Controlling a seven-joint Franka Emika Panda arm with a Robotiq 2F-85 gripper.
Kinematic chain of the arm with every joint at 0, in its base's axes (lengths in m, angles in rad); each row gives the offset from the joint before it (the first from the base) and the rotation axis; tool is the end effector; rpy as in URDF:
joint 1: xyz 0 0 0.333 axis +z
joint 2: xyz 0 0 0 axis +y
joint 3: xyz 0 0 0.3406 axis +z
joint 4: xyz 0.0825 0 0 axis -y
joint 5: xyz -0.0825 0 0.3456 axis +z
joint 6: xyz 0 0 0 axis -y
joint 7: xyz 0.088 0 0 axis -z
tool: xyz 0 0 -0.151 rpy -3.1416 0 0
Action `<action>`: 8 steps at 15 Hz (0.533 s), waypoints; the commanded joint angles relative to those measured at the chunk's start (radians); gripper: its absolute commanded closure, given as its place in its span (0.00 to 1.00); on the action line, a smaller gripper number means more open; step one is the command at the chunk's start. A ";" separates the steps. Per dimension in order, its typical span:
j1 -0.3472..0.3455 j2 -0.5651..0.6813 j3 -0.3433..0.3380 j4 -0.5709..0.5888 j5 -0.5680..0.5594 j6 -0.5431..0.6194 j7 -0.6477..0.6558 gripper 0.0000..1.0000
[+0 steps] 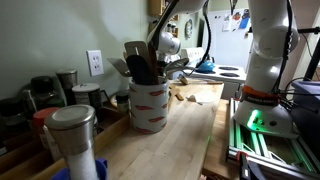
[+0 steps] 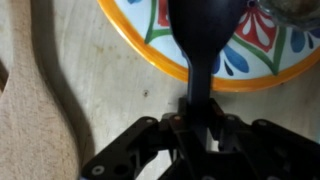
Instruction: Pick up the black cooking spoon and out it in the utensil holding bucket
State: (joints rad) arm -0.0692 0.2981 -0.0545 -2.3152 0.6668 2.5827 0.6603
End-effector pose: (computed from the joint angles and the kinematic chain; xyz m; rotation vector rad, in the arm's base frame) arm 0.5052 -0.0599 0.2246 -2.2034 1.7770 0.1568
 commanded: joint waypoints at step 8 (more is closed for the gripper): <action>-0.025 -0.330 -0.047 -0.061 -0.077 -0.497 0.125 0.94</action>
State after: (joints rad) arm -0.0695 0.1220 -0.0907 -2.3213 0.5690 2.2782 0.8038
